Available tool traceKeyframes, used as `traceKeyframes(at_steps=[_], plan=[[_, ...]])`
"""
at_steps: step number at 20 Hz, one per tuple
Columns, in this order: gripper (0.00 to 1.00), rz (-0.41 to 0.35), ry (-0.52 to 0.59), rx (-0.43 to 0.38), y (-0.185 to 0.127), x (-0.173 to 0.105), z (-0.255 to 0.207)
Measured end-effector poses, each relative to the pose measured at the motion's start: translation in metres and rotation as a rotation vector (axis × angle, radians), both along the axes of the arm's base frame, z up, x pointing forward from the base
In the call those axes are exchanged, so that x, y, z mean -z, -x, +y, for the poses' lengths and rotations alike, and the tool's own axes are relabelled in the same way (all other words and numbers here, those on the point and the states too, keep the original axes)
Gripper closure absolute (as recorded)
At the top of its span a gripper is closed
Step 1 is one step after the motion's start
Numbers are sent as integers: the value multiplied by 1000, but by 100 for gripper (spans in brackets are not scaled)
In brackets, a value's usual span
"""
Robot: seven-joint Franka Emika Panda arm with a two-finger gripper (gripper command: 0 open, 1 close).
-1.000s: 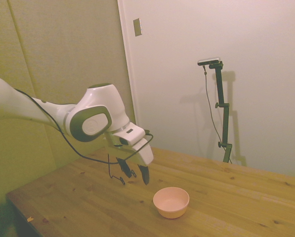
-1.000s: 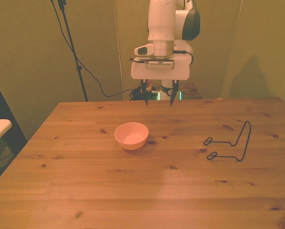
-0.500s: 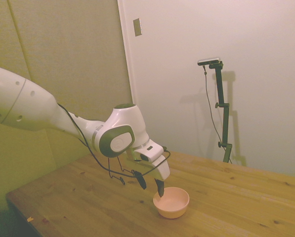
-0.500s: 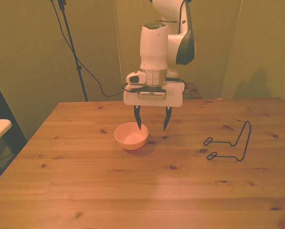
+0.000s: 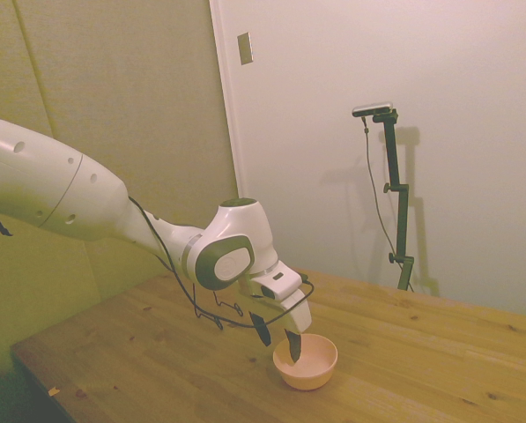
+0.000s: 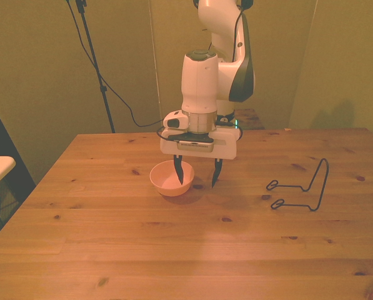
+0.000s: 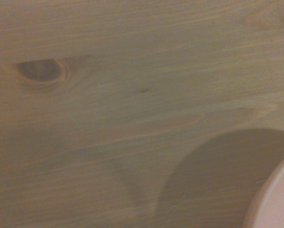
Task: Load the bowl
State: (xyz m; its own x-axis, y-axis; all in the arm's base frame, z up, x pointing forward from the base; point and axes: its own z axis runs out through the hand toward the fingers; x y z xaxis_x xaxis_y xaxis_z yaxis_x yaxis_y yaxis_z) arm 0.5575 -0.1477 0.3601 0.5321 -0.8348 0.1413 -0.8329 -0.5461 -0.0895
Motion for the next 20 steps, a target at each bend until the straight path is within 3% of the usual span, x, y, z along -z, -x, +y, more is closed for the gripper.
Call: traceKeyframes(at_steps=[20], plan=[[100,4,-29,21,6,3,-17]])
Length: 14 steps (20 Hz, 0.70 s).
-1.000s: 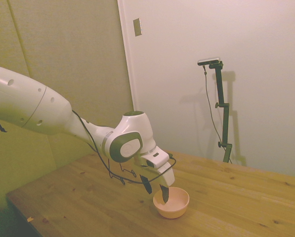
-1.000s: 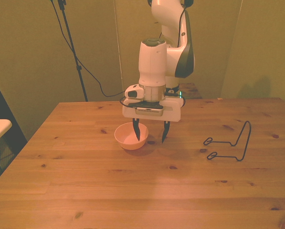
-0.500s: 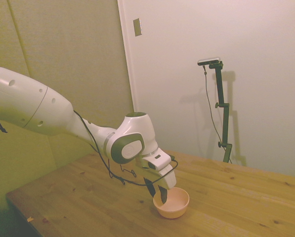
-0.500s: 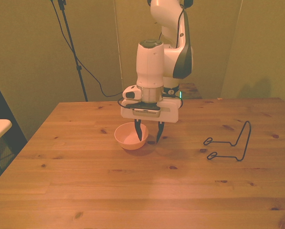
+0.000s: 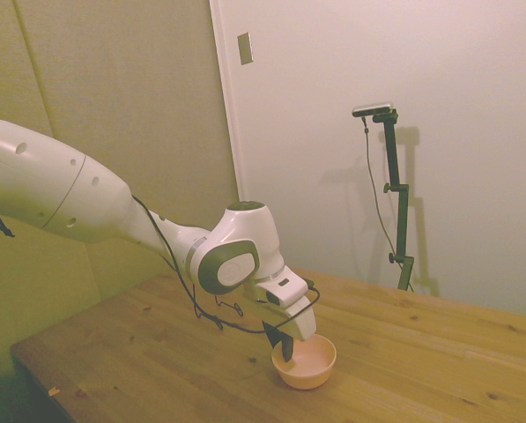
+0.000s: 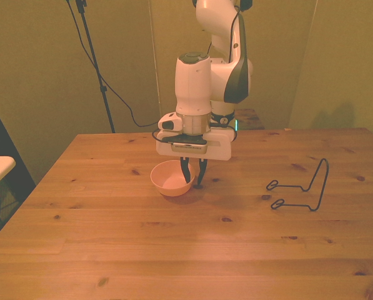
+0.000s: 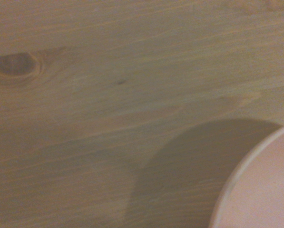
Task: Load the bowl
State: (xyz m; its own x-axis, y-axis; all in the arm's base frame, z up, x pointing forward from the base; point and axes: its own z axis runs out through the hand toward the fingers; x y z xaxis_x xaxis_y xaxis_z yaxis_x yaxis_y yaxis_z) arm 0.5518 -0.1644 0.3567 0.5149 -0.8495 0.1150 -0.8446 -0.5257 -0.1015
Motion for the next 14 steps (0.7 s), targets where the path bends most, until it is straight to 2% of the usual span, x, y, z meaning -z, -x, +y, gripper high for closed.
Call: traceKeyframes(at_steps=[8,11,14], plan=[[100,-26,-7,-11,-4,-25,1],[100,-46,-66,-20,-7,-41,13],[100,-85,-138,-42,-12,-72,32]])
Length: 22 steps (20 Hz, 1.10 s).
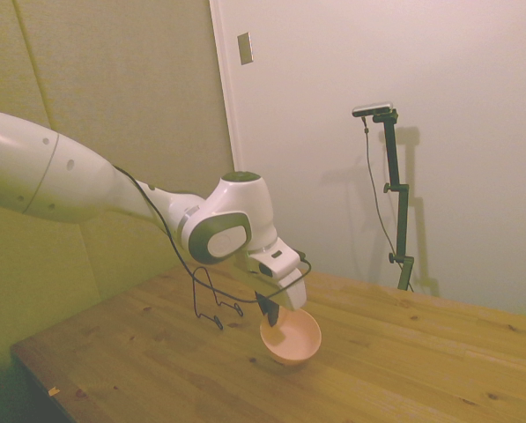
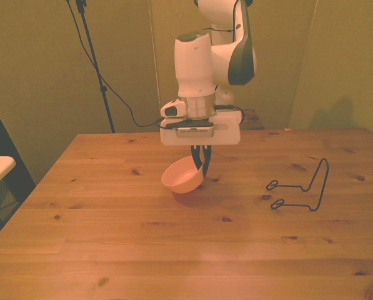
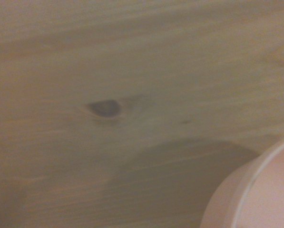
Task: Load the bowl
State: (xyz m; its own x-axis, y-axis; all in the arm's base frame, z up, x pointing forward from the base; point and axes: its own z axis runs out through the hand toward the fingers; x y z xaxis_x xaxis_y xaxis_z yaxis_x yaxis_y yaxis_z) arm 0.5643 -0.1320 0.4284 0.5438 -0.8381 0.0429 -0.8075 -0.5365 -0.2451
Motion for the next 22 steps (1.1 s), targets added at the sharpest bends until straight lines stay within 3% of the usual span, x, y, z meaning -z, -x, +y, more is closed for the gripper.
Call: traceKeyframes(at_steps=[5,16,17,22], plan=[[100,-62,-74,-75,-10,-62,55],[100,-179,-501,-267,-26,-30,100],[100,-192,-528,-308,-30,-32,126],[100,-207,-570,-320,-31,-14,126]])
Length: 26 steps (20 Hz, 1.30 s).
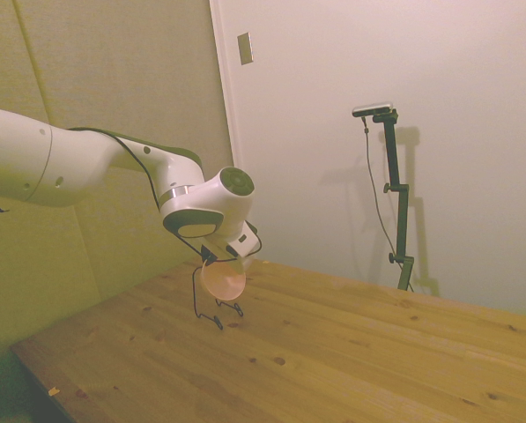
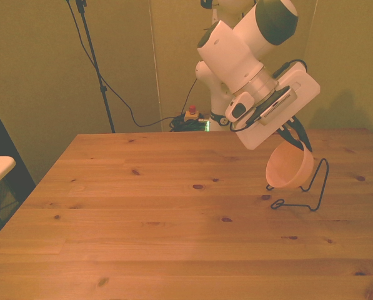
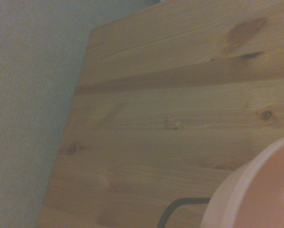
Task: Load the bowl
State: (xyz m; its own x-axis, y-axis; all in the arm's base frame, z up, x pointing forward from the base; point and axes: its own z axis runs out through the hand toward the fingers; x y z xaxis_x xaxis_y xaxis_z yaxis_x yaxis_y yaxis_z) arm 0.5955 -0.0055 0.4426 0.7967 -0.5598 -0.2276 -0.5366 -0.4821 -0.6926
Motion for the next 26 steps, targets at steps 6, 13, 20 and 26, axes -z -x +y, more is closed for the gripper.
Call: traceKeyframes(at_steps=[6,13,20,26], plan=[[100,-34,-71,-10,7,24,2],[100,-87,-125,-6,12,35,6],[100,-105,-153,-11,17,46,11],[100,-112,-170,-10,20,56,12]])
